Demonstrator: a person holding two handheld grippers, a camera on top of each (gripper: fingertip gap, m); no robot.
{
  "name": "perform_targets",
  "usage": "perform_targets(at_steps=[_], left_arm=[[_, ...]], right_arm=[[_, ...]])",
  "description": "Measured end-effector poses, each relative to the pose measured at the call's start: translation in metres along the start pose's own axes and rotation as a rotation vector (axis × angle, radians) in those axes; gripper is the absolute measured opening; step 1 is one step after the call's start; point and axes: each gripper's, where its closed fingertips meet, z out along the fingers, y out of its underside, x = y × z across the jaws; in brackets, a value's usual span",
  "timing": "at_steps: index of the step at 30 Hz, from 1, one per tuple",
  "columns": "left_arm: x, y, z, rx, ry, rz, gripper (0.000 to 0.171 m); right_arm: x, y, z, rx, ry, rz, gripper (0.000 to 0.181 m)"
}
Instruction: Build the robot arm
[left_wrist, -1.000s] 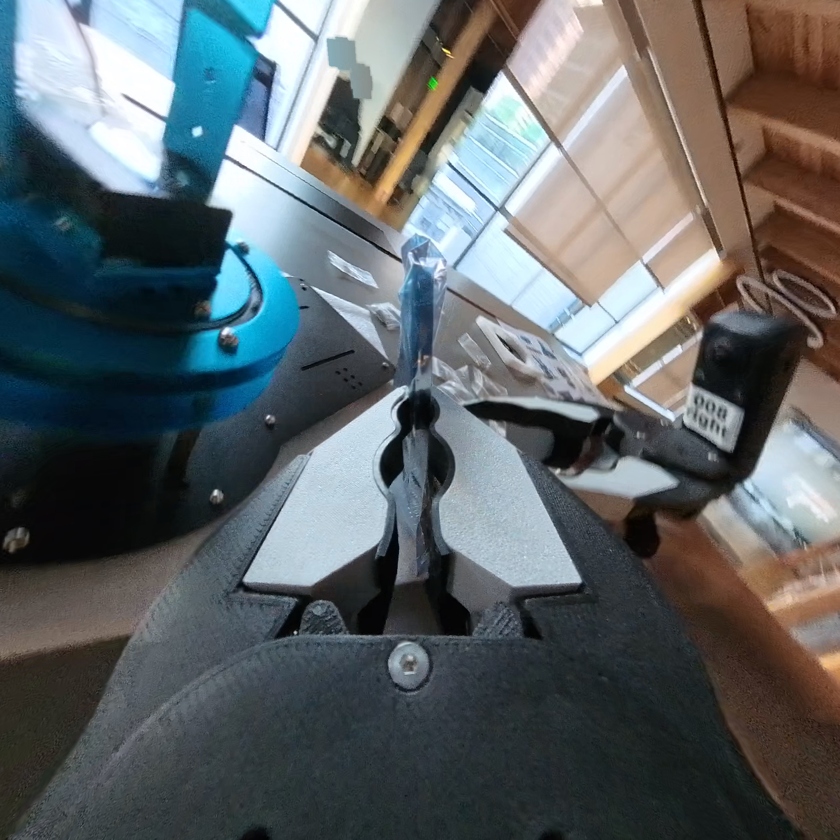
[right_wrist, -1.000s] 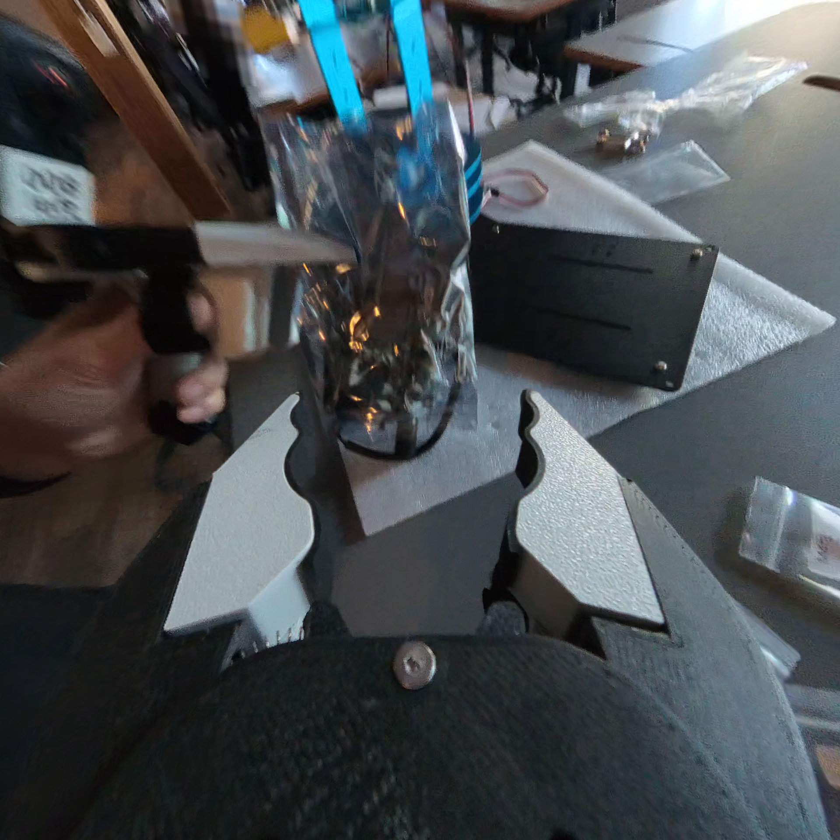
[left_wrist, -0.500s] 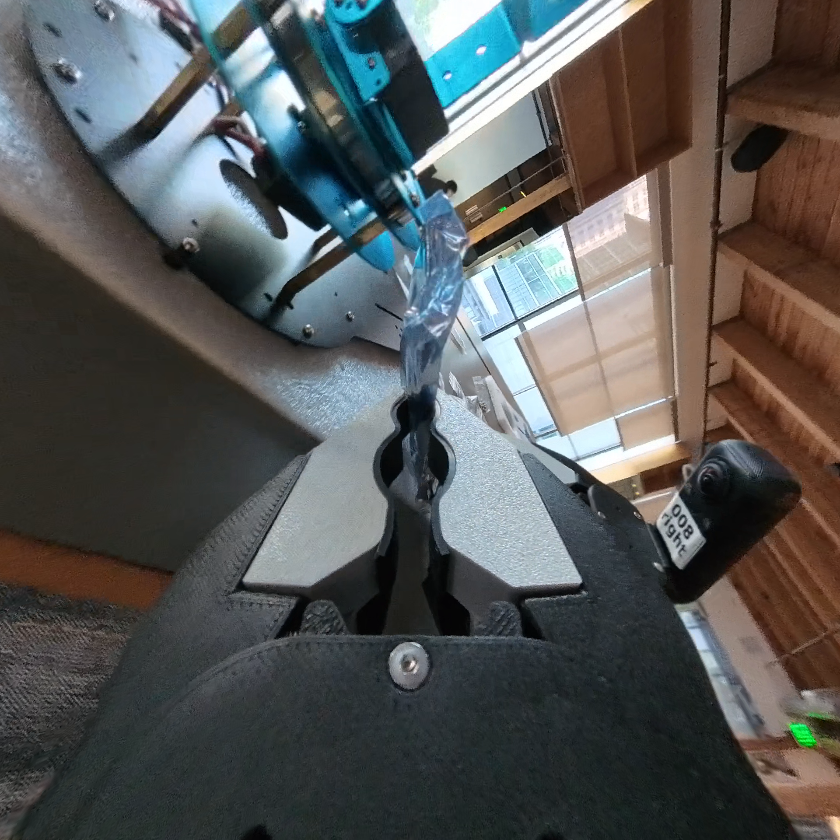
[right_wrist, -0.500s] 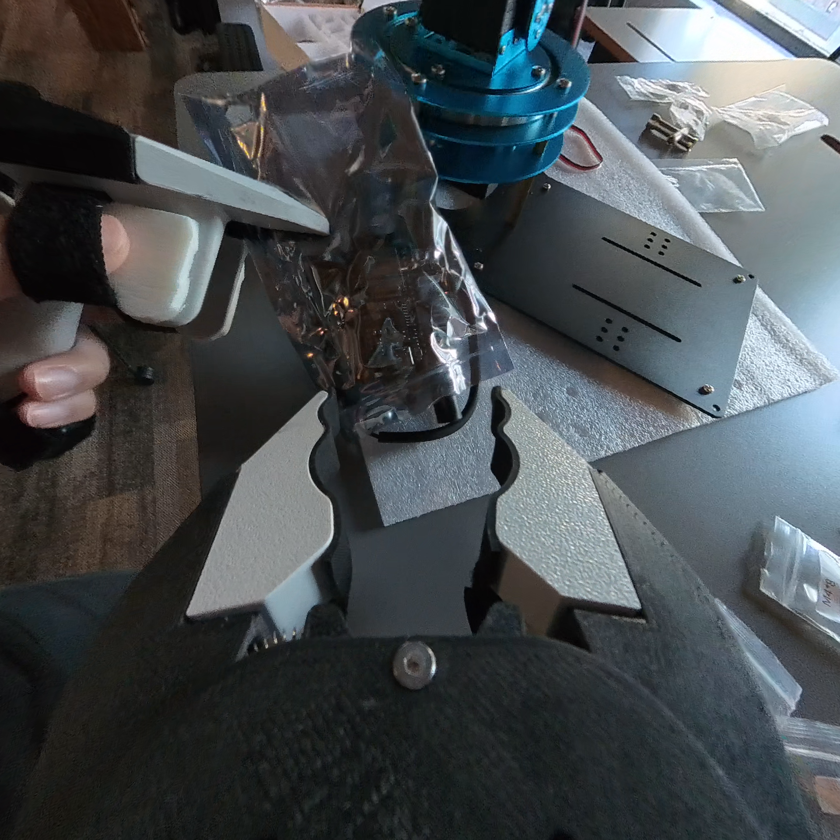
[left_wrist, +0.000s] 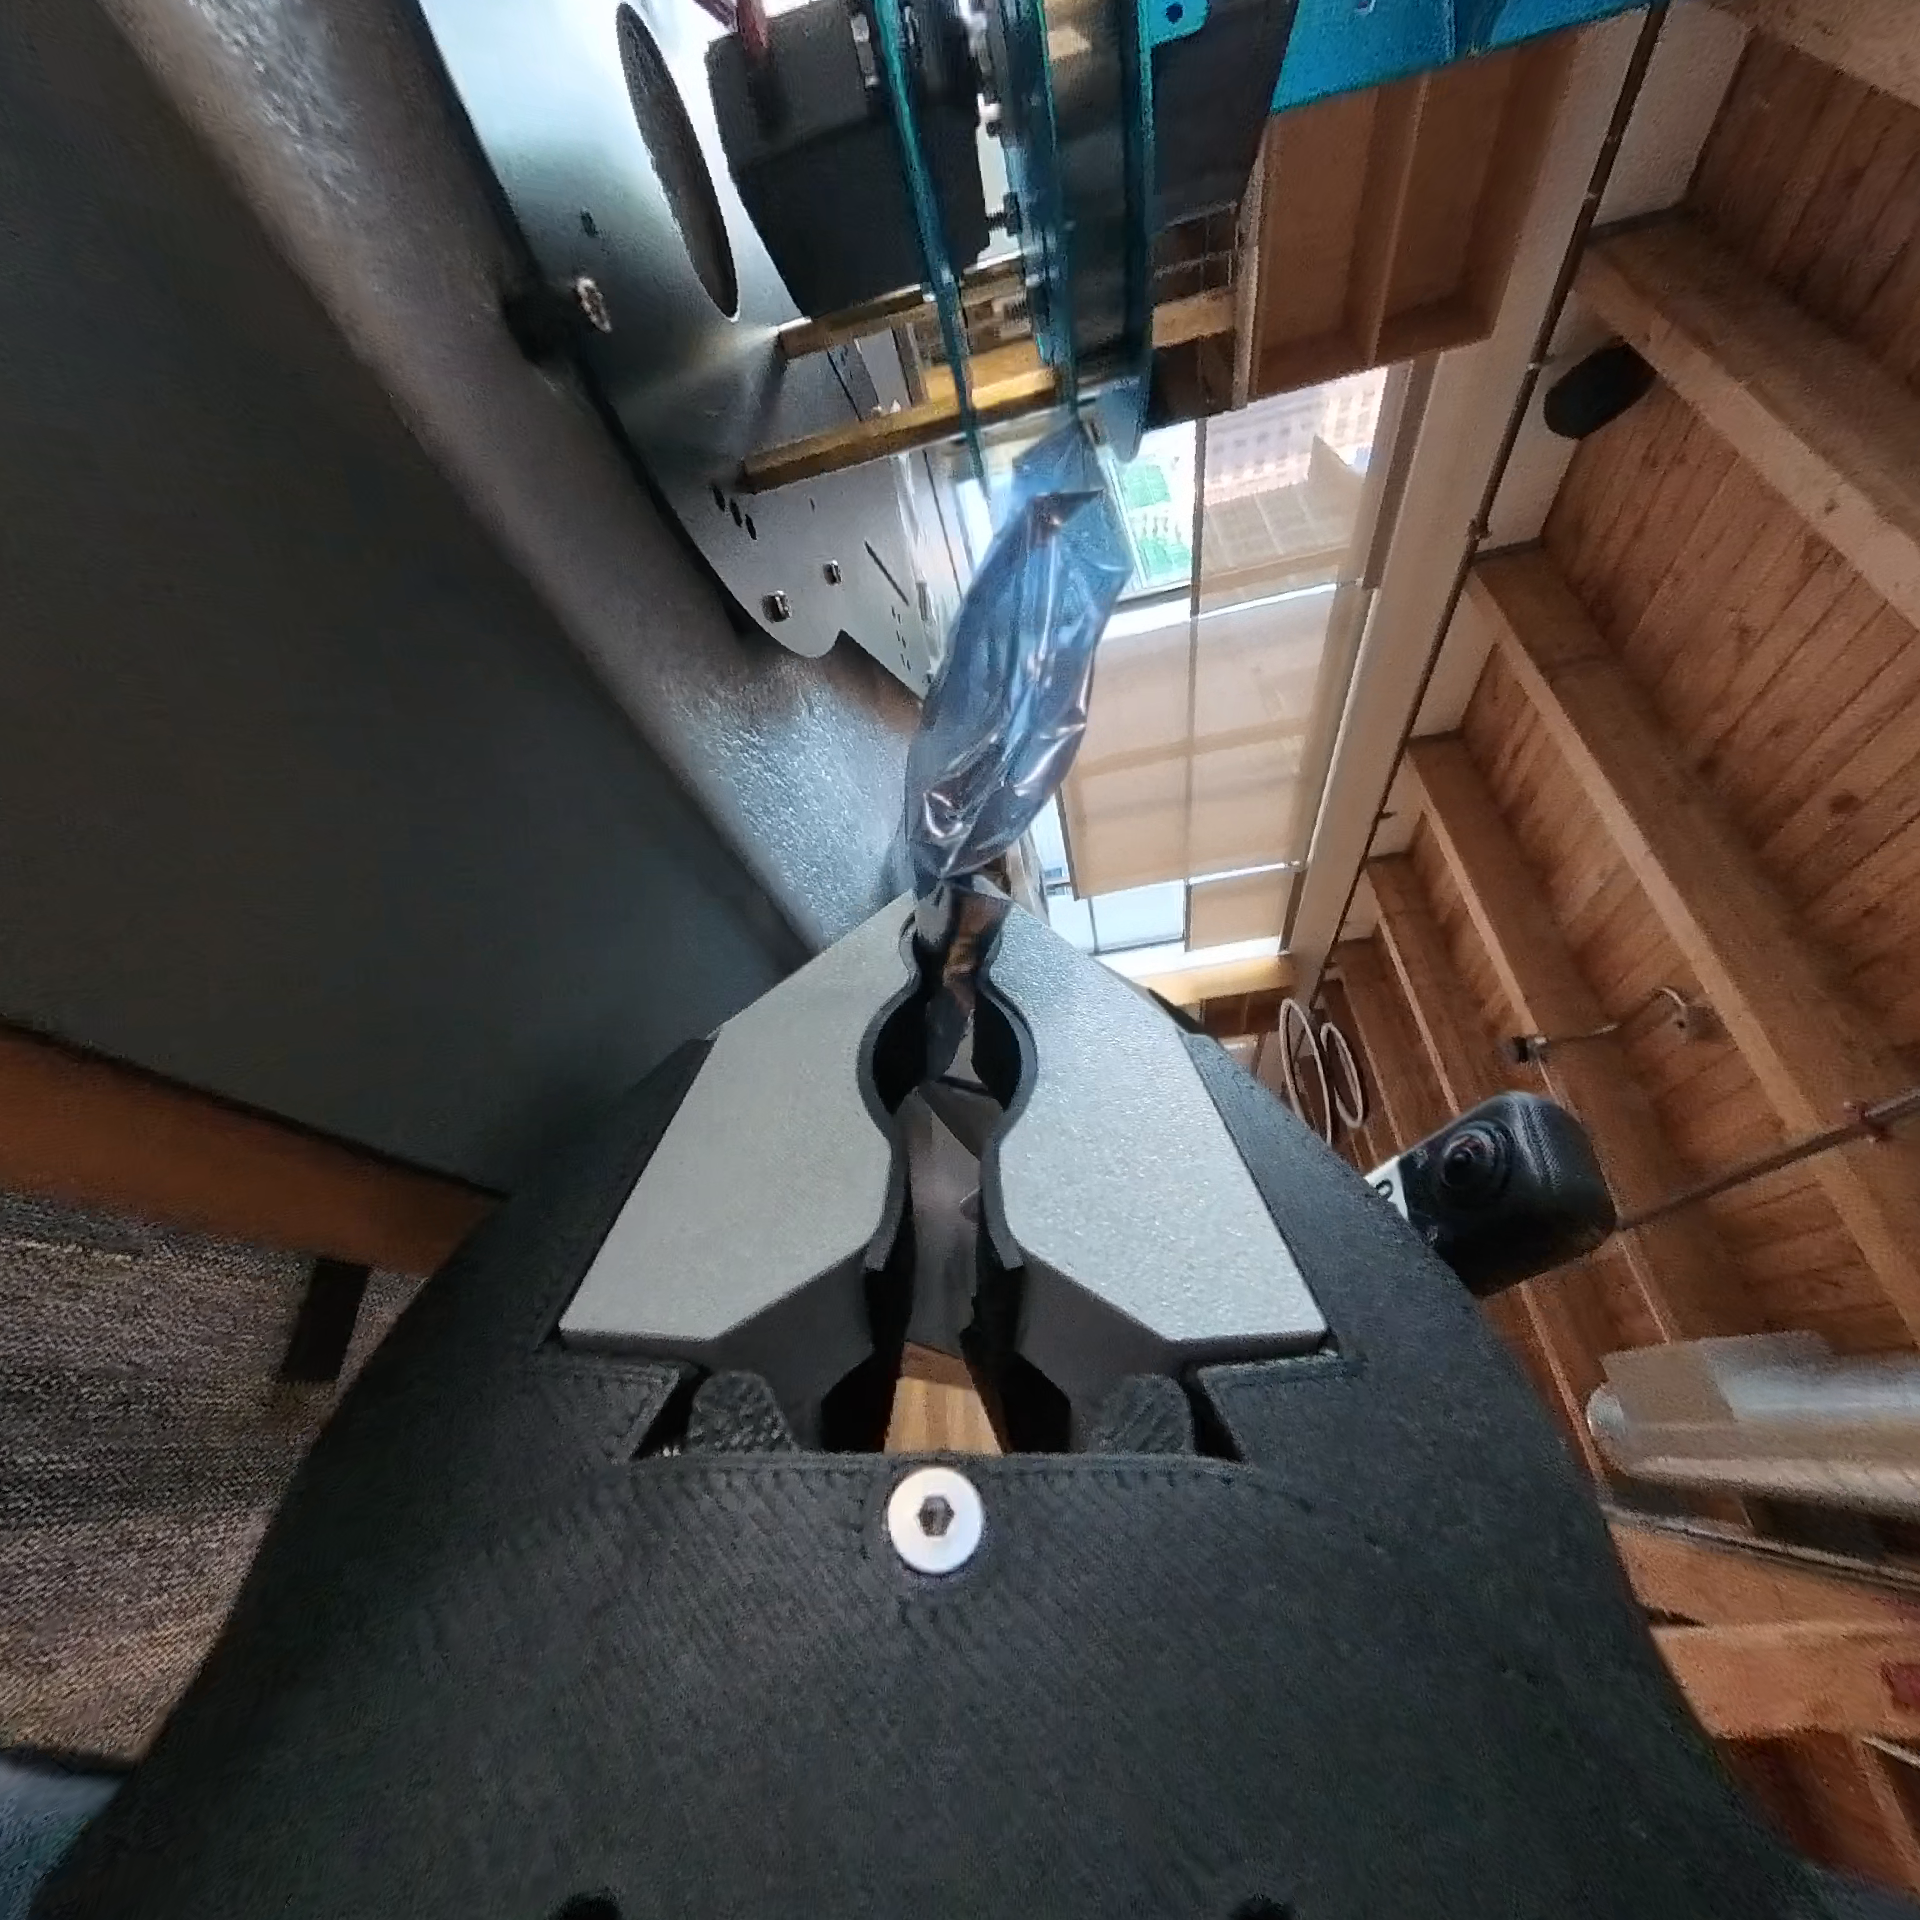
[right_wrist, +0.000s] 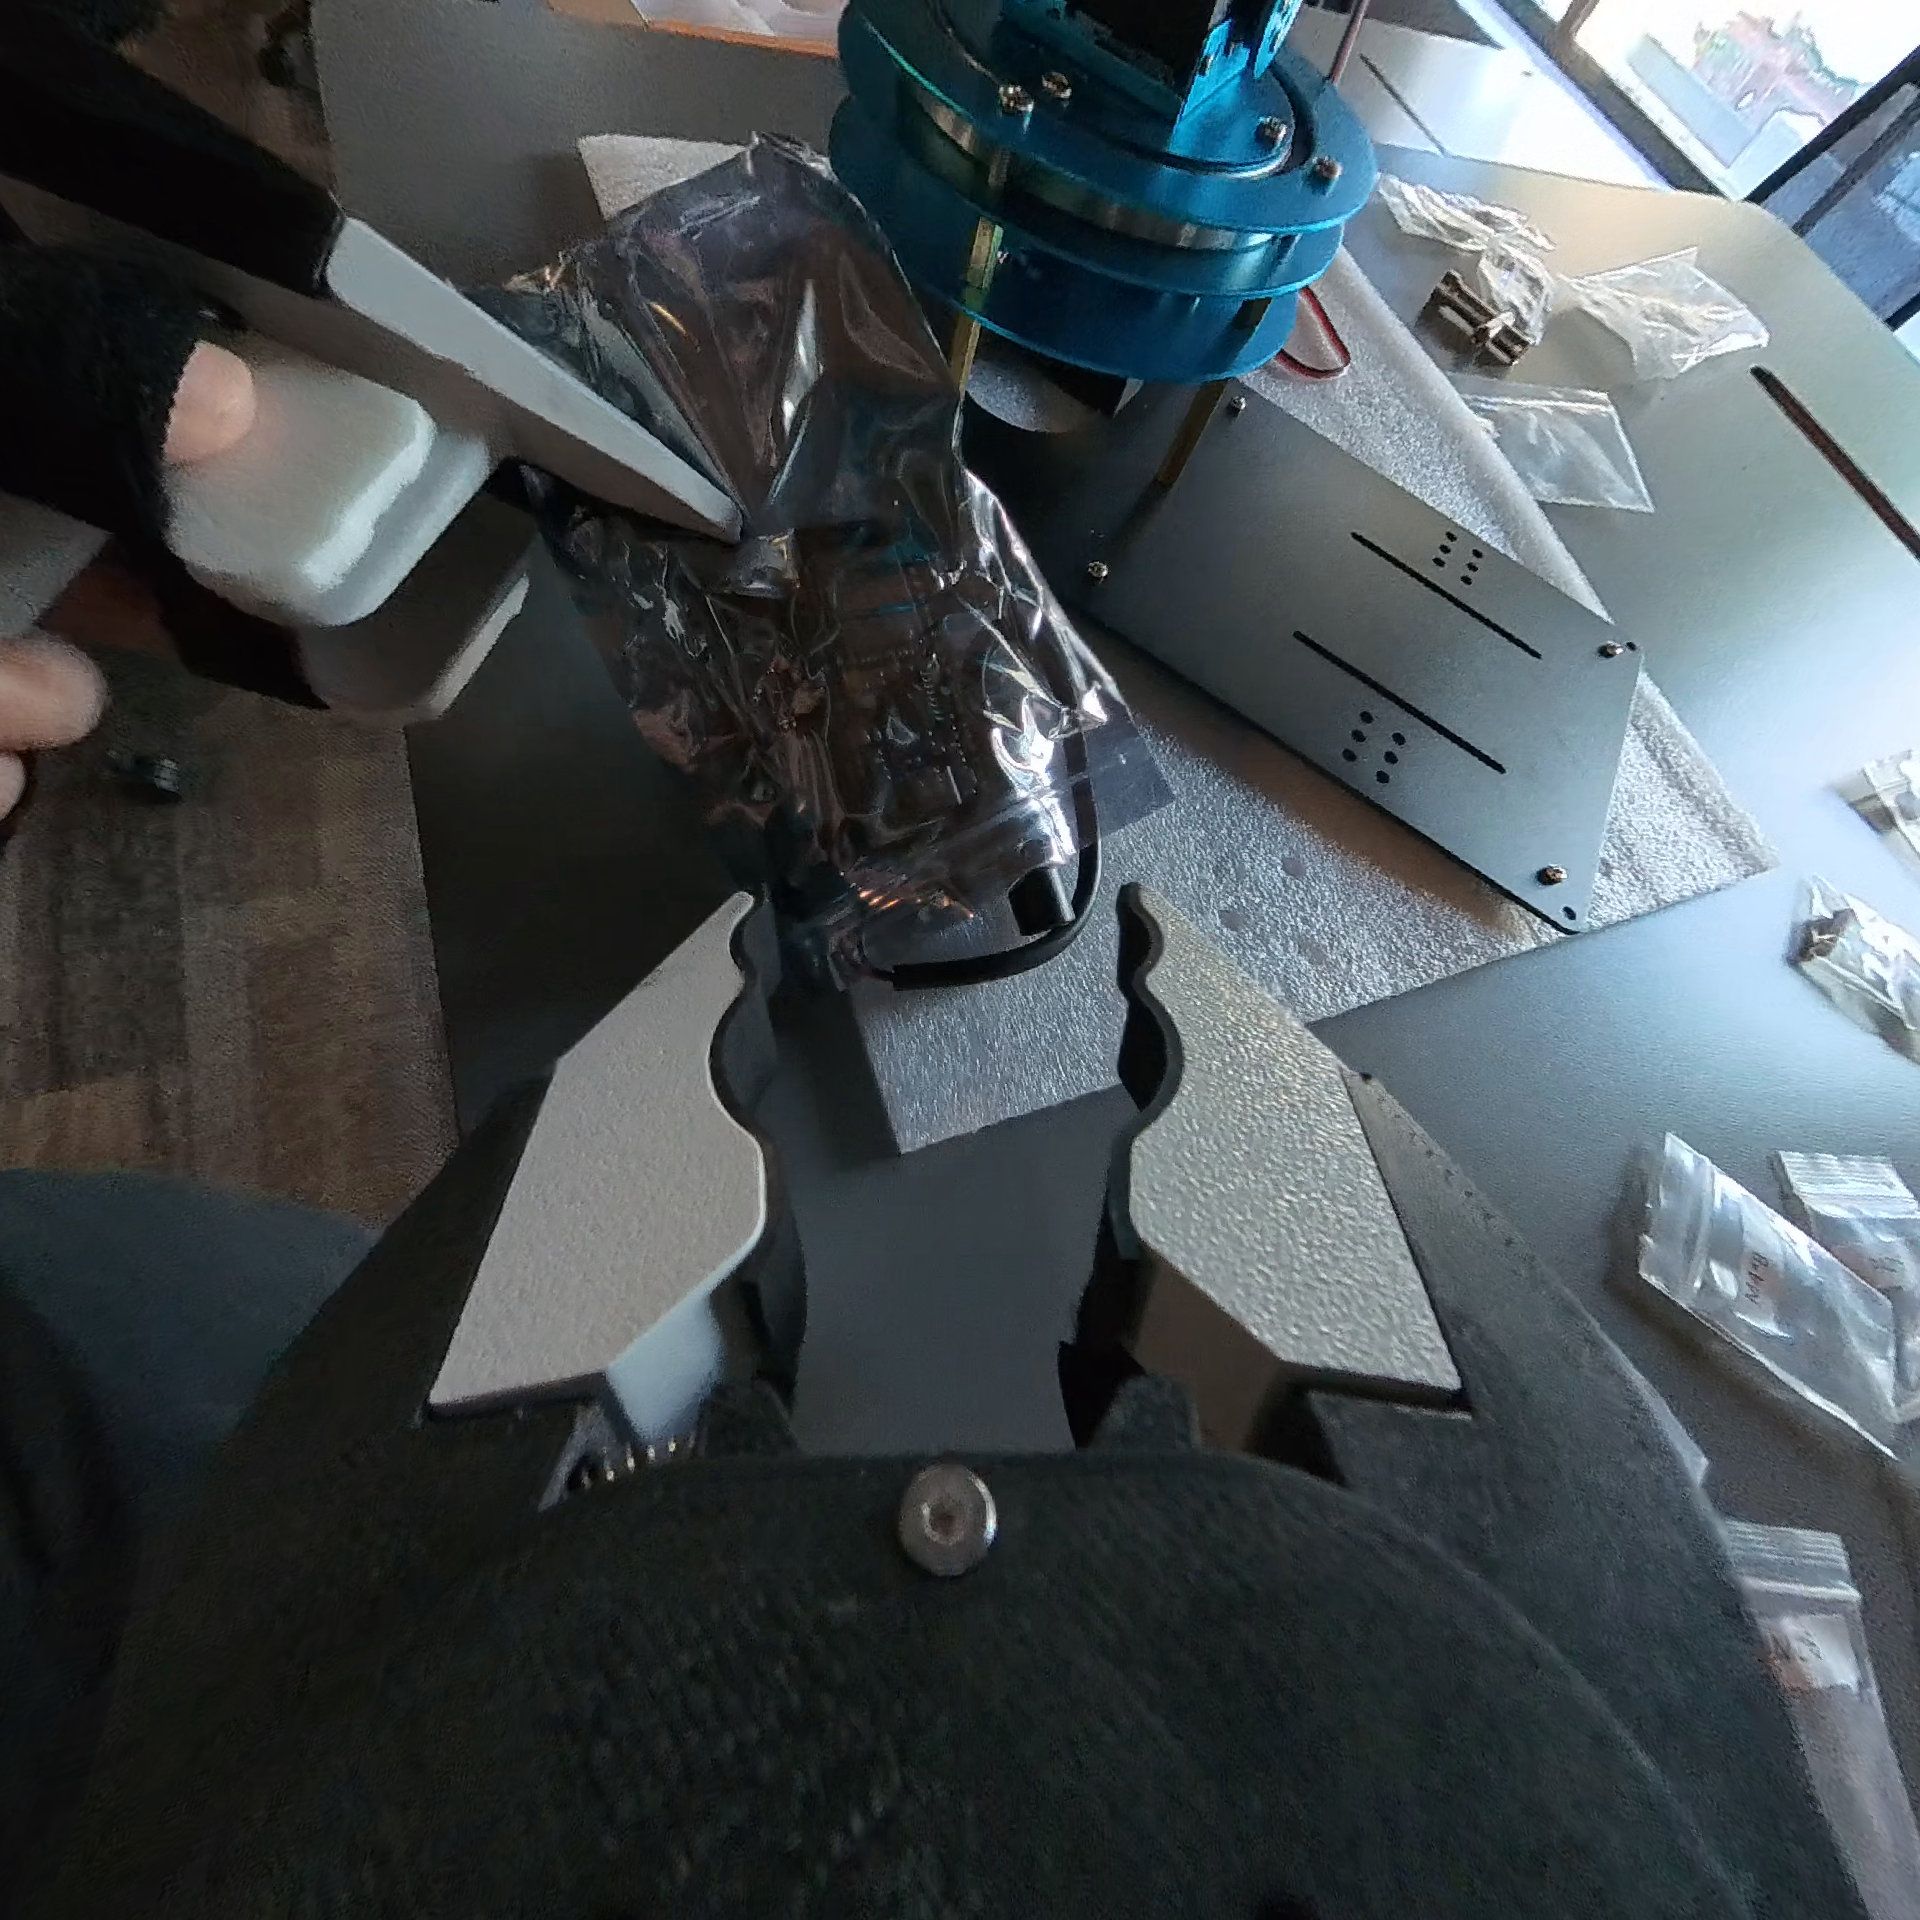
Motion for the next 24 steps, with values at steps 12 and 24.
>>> perform_targets(at_steps=[12,24], left_arm=[[0.038,0.018,0.014,-0.013,0.148,-0.15,0.0],[0.054,0.075,0.06,-0.073,0.157,-0.21,0.0]], right_arm=[[0.014,0.014,-0.037,0.035,0.066,0.002,0.055],[0.023,0.046,-0.09,0.071,0.037,-0.005,0.03]])
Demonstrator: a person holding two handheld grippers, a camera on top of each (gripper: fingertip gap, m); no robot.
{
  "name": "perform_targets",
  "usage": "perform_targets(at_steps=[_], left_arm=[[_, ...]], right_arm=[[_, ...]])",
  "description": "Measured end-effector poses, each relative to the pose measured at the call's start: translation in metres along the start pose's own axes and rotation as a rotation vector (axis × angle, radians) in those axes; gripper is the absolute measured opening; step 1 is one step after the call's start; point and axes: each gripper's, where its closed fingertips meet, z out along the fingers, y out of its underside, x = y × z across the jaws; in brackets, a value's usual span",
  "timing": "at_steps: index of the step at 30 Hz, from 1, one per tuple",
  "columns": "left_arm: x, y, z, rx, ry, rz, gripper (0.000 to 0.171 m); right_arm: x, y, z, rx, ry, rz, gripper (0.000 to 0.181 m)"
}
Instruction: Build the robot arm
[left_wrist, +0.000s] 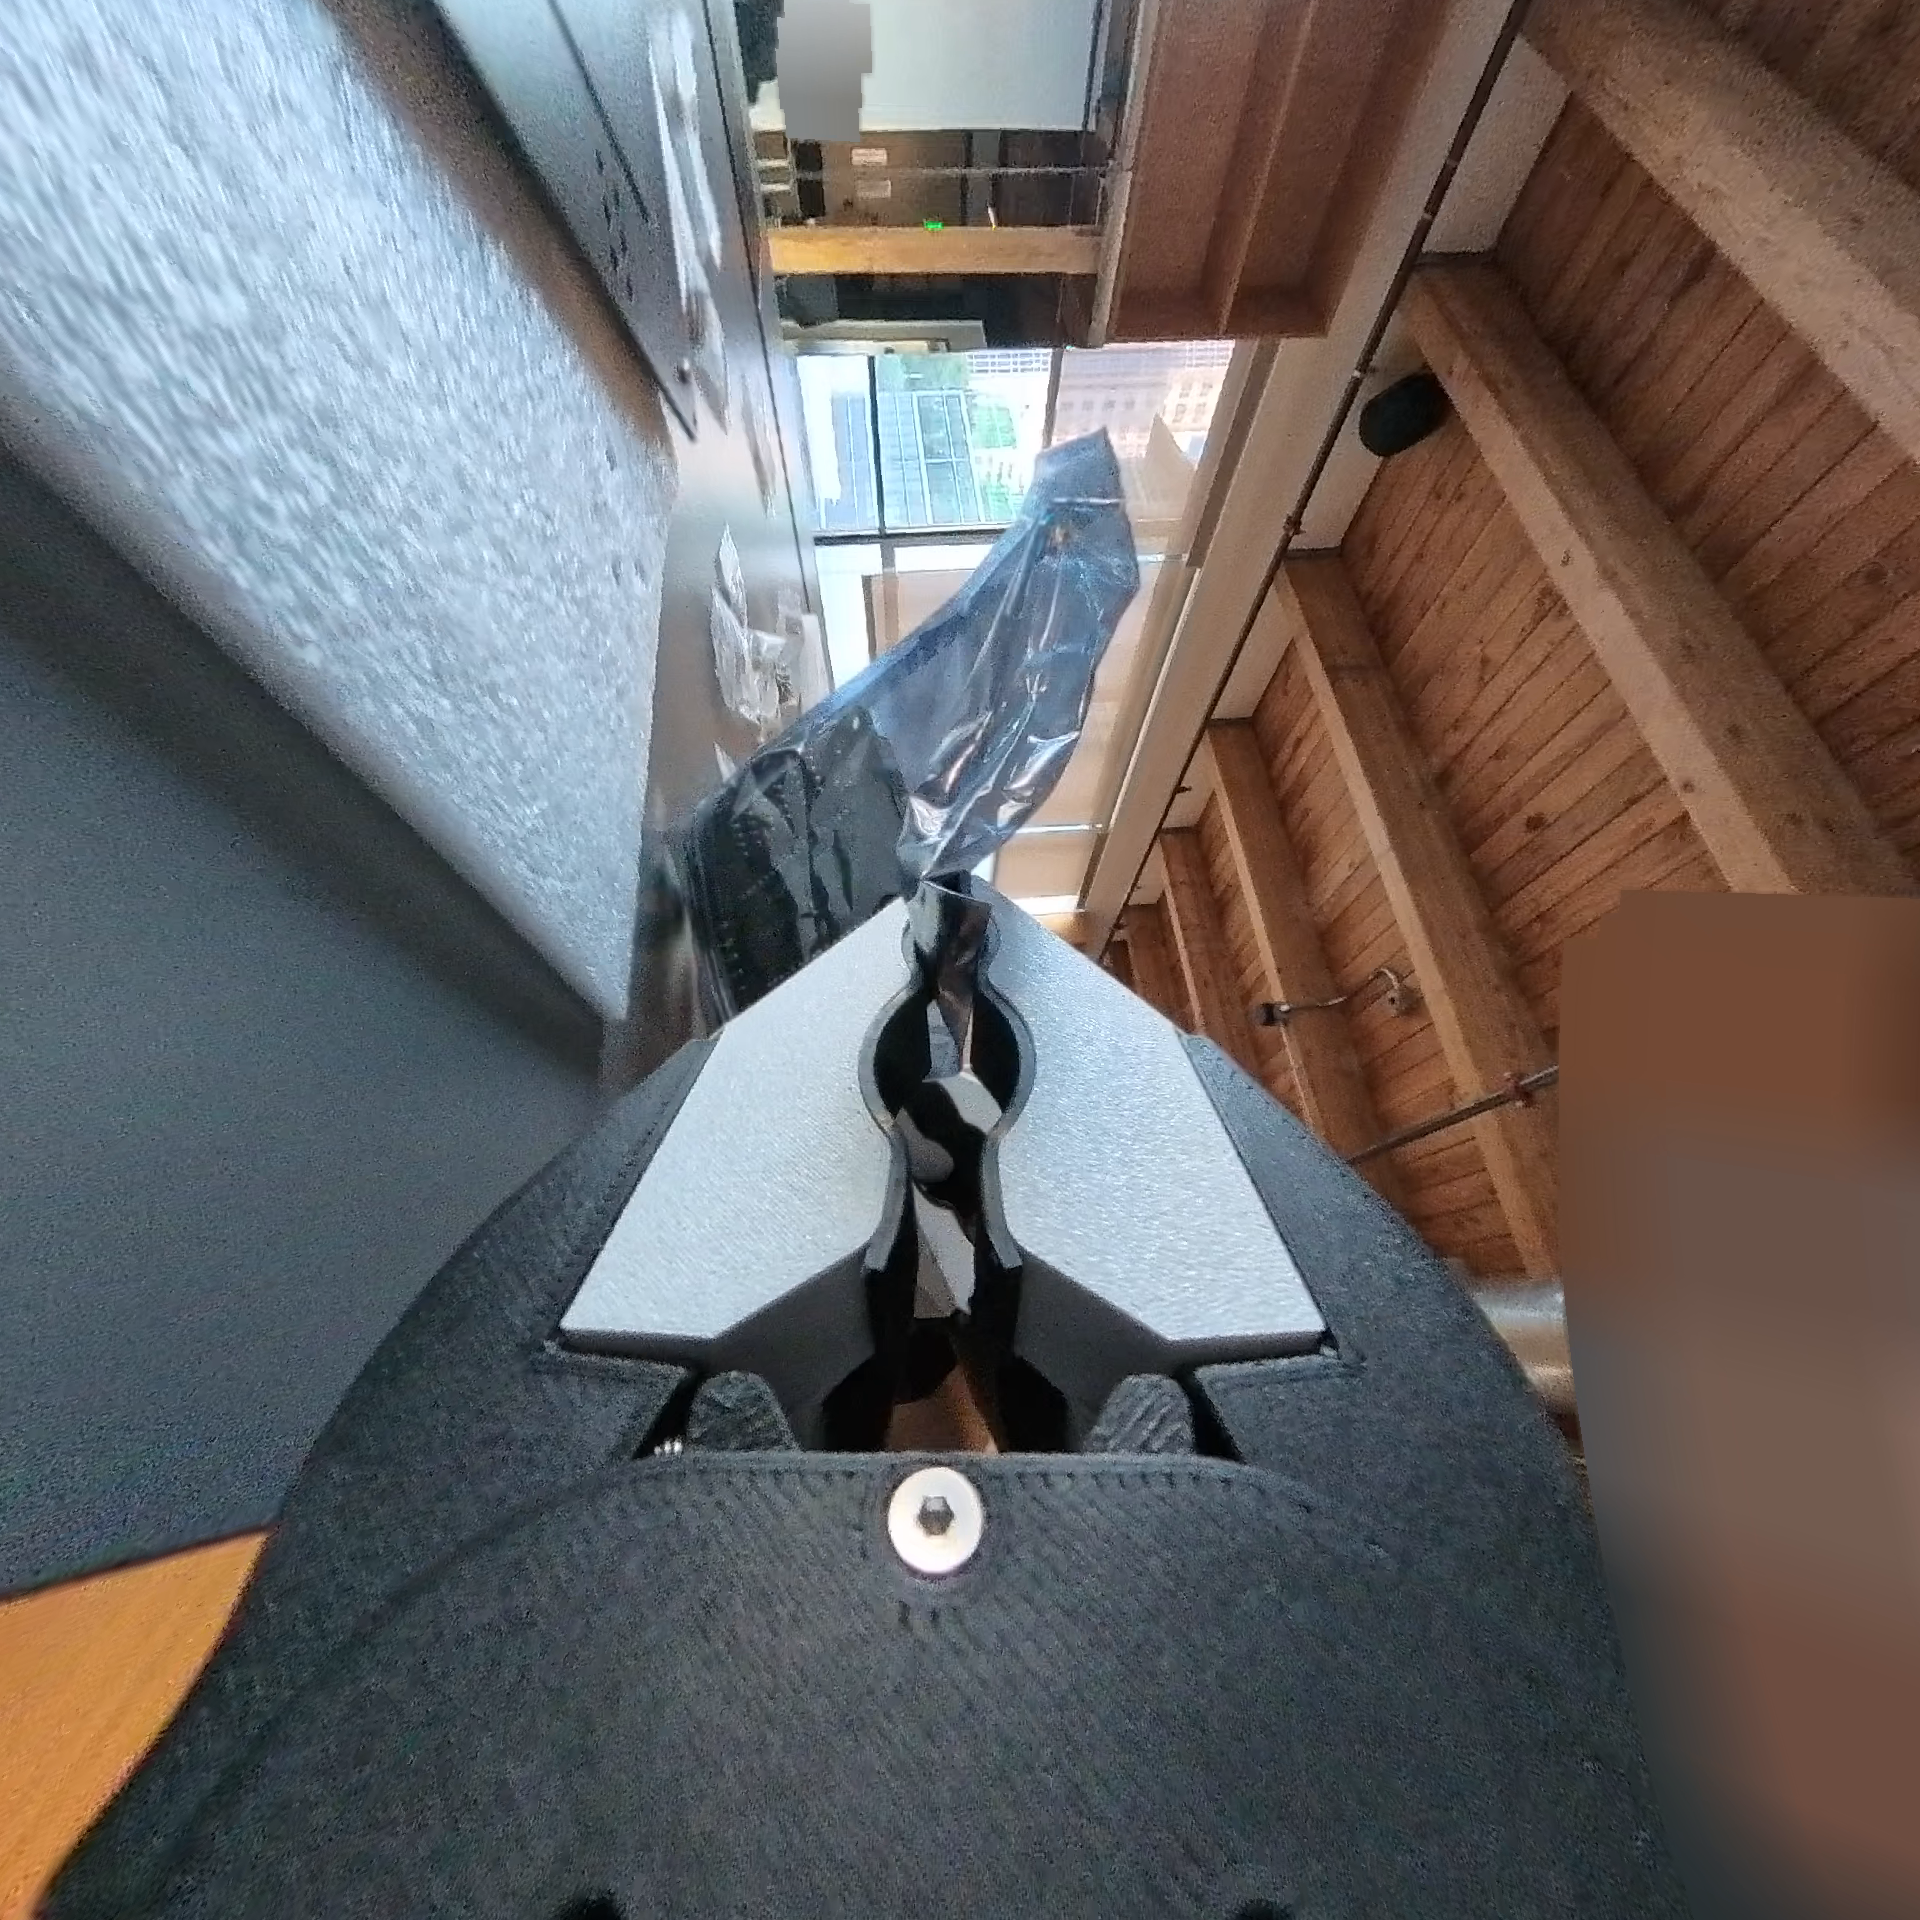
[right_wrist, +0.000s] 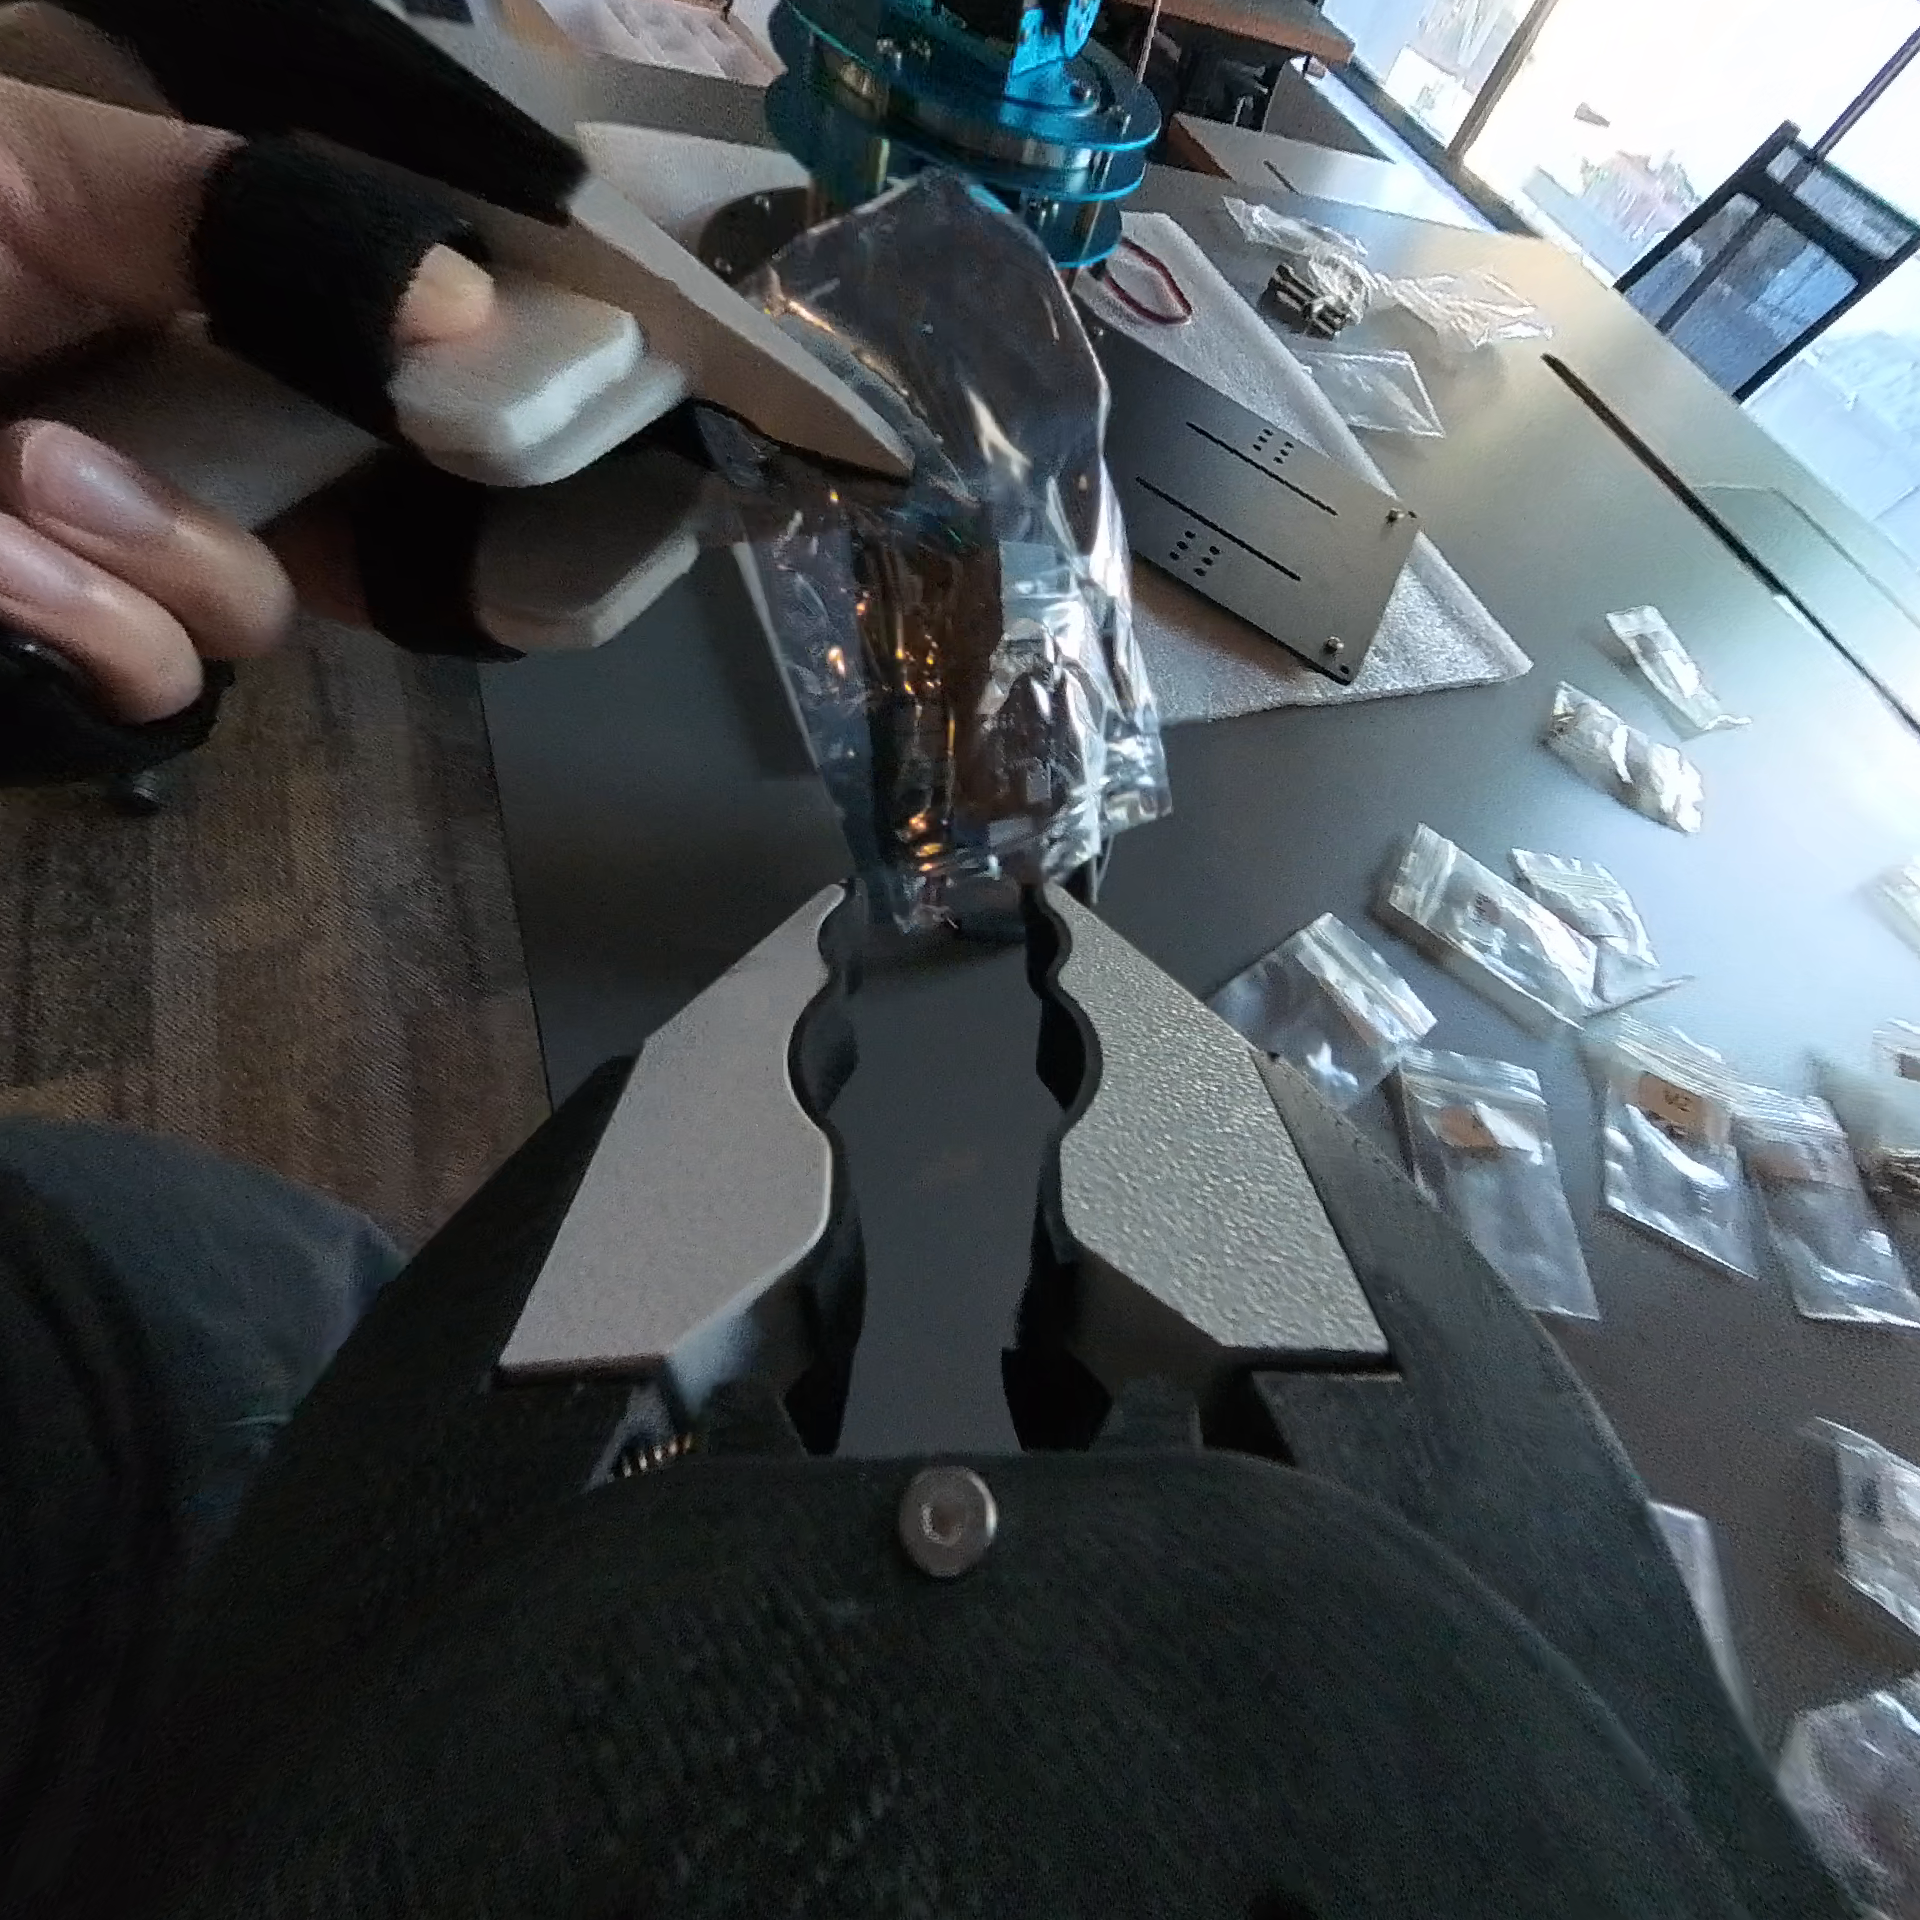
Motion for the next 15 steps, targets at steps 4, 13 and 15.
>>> perform_targets(at_steps=[4,13,15], left_arm=[[-0.011,0.011,0.008,-0.001,-0.013,-0.108,0.0],[-0.027,0.009,0.008,0.03,-0.128,-0.23,0.0],[-0.029,0.008,0.008,0.037,-0.144,-0.264,0.0]], right_arm=[[-0.001,0.012,-0.006,-0.033,0.03,-0.103,0.029],[-0.016,0.013,-0.001,-0.025,0.209,-0.529,0.002],[-0.013,0.011,-0.002,-0.006,0.249,-0.526,0.001]])
